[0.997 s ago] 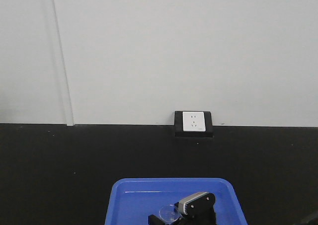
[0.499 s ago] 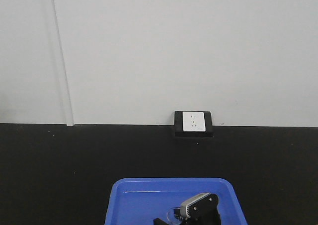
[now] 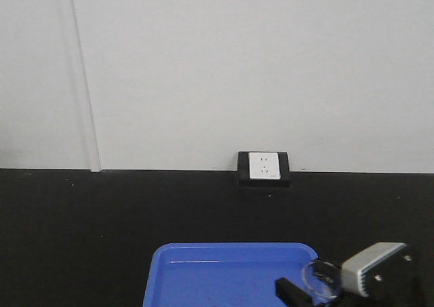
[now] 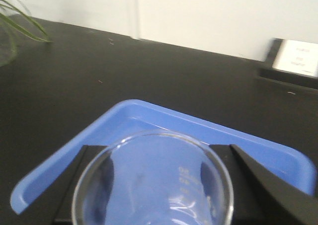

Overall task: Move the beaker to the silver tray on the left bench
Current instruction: 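Lift the beaker out of the blue tray with the right gripper, then drive the base to the bench with the silver tray, holding the beaker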

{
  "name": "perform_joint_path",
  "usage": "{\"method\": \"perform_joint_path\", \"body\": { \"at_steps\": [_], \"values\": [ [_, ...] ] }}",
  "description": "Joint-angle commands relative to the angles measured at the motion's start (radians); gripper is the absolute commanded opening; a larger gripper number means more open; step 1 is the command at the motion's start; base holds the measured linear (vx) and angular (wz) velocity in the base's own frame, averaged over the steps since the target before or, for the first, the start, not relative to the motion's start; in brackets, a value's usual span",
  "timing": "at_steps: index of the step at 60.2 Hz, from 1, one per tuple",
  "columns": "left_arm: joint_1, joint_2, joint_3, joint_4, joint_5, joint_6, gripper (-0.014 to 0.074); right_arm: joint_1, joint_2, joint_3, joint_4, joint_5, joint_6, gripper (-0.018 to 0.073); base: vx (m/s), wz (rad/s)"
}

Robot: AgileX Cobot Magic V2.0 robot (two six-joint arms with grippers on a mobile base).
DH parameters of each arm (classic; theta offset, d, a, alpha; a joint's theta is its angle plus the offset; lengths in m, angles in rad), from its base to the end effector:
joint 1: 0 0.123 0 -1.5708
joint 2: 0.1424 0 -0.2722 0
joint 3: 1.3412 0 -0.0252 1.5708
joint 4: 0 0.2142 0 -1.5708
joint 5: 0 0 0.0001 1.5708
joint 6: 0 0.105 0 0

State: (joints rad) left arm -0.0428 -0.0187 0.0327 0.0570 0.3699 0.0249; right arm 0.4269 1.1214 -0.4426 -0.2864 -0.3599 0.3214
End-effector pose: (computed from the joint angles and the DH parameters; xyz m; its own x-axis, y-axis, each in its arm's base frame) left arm 0.0421 0.0004 0.1666 -0.2889 0.0904 -0.9531 0.0458 0.9957 0.0806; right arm 0.1877 0.0968 0.2585 -0.2469 -0.0550 -0.9675 -0.4876 0.8699 0.0750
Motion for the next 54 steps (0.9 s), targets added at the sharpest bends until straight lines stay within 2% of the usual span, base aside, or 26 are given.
{"method": "perform_joint_path", "body": {
  "at_steps": [1, 8, 18, 54],
  "values": [
    [-0.007, -0.007, 0.020, -0.003, -0.076, -0.002, 0.0001, -0.003, -0.160, -0.021, 0.012, 0.168, -0.008, -0.0014, 0.00, 0.00],
    [-0.007, -0.007, 0.020, -0.003, -0.076, -0.002, 0.0001, -0.003, -0.339, -0.021, 0.001, 0.377, -0.010, -0.0014, 0.00, 0.00],
    [-0.007, -0.007, 0.020, -0.003, -0.076, -0.002, 0.0001, -0.003, -0.501, -0.021, -0.024, 0.503, -0.010, -0.0014, 0.00, 0.00],
    [-0.007, -0.007, 0.020, -0.003, -0.076, -0.002, 0.0001, -0.003, -0.543, -0.021, -0.024, 0.536, -0.010, -0.0013, 0.00, 0.00]
  ]
}}
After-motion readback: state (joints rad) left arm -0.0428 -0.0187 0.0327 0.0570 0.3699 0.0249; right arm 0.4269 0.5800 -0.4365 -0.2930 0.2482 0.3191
